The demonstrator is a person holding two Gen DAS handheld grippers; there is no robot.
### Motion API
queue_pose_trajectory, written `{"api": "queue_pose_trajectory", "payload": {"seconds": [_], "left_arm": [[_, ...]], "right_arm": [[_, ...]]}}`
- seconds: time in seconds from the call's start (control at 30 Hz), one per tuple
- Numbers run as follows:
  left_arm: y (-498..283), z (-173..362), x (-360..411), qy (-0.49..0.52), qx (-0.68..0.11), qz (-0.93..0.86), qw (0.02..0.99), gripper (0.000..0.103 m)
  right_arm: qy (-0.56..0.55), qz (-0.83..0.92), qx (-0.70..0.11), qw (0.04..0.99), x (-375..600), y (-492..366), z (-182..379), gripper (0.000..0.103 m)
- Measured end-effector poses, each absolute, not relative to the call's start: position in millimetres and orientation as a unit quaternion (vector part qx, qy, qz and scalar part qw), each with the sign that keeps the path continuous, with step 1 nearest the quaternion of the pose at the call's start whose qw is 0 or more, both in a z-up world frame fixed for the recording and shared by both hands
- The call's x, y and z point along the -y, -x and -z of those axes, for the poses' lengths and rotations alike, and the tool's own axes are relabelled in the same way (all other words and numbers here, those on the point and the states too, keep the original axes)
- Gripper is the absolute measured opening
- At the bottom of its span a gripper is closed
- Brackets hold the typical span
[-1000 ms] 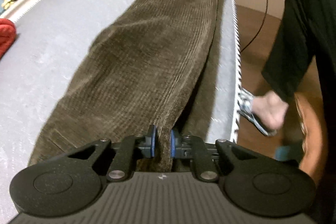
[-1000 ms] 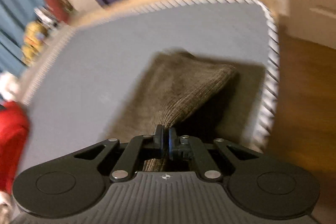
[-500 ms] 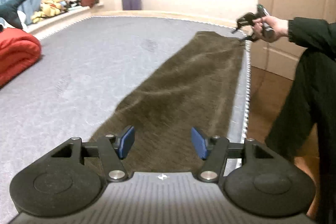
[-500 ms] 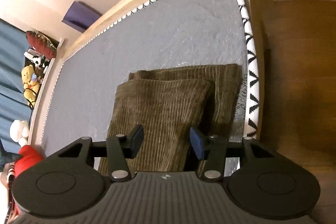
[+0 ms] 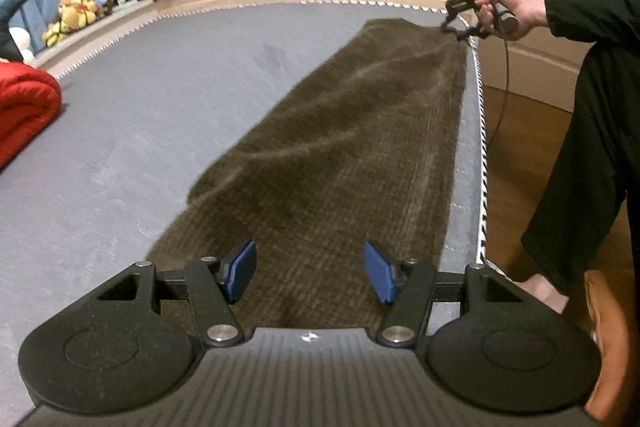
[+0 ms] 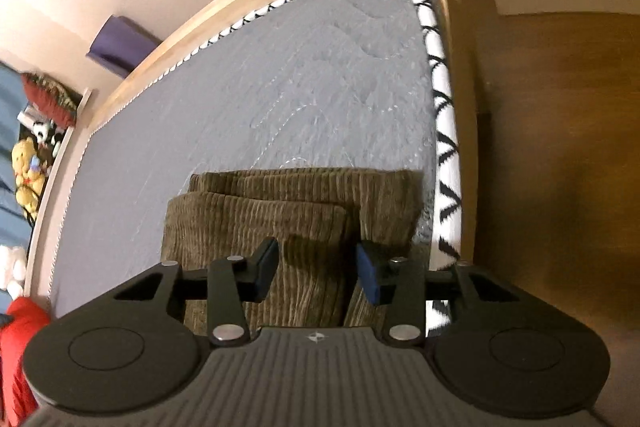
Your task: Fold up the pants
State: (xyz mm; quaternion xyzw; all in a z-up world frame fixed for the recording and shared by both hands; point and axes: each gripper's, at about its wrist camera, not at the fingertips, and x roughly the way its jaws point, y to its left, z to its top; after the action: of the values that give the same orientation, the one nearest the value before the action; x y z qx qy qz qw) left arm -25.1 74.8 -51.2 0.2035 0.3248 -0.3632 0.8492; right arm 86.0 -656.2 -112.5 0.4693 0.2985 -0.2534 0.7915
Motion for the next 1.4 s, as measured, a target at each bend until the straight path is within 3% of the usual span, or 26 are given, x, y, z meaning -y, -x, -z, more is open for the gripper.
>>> {"api": "queue_pose_trajectory", "payload": {"seconds": [0.03,0.07,0.1,0.13,0.37,0.53,0.6,0.63,0.7,0.9,1.03,1.13,1.27,1.4], "left_arm": [[24.2,54.0,-72.5,-0.203,-0.330,0.364,0.847,0.065],[24.1,57.1,-71.3,-0.202,-0.333,0.365,0.846,0.065],[23.7,58.5,-70.4,-0.201,-0.336,0.366,0.844,0.065],[23.2,60.0,-70.0,-0.202,-0.339,0.366,0.843,0.065],[12.0,55.7,-79.1,-0.178,-0.345,0.345,0.855,0.063],[7.9,71.9,-81.1,-0.214,-0.399,0.329,0.829,0.063],[5.8,83.0,-87.5,-0.223,-0.445,0.325,0.804,0.063],[7.4,90.5,-91.3,-0.235,-0.467,0.324,0.788,0.063],[16.2,91.0,-98.5,-0.259,-0.460,0.333,0.782,0.061],[18.0,79.1,-108.9,-0.258,-0.462,0.337,0.779,0.059],[19.6,67.2,-115.1,-0.246,-0.422,0.322,0.811,0.060],[-1.3,50.3,-139.5,-0.173,-0.392,0.261,0.865,0.066],[-24.8,44.0,-165.8,-0.104,-0.380,0.183,0.901,0.067],[-28.4,44.3,-165.8,-0.115,-0.365,0.171,0.908,0.067]], "right_arm": [[-0.461,0.249,-0.302,0.797,656.3,-89.1,114.1,0.044],[-0.451,0.249,-0.303,0.801,656.1,-91.7,114.7,0.035],[-0.444,0.250,-0.304,0.805,655.9,-93.2,113.4,0.018],[-0.442,0.242,-0.302,0.809,655.5,-94.9,112.3,0.014],[-0.385,0.309,-0.238,0.837,645.6,-74.8,59.7,0.011],[-0.373,0.333,-0.320,0.805,658.6,-83.0,99.8,0.014],[-0.362,0.350,-0.312,0.806,658.9,-80.5,92.4,0.027],[-0.359,0.360,-0.300,0.807,658.3,-78.1,86.1,0.029],[-0.341,0.375,-0.264,0.821,653.3,-73.7,68.8,0.045],[-0.308,0.257,-0.215,0.891,618.1,-100.2,46.9,0.046],[-0.285,0.163,-0.263,0.907,574.7,-144.8,63.5,0.047],[-0.270,0.135,-0.296,0.906,547.9,-177.7,78.2,0.047],[-0.265,0.136,-0.318,0.900,527.5,-213.8,92.2,0.047],[-0.268,0.164,-0.336,0.888,517.6,-239.0,110.9,0.047]]}}
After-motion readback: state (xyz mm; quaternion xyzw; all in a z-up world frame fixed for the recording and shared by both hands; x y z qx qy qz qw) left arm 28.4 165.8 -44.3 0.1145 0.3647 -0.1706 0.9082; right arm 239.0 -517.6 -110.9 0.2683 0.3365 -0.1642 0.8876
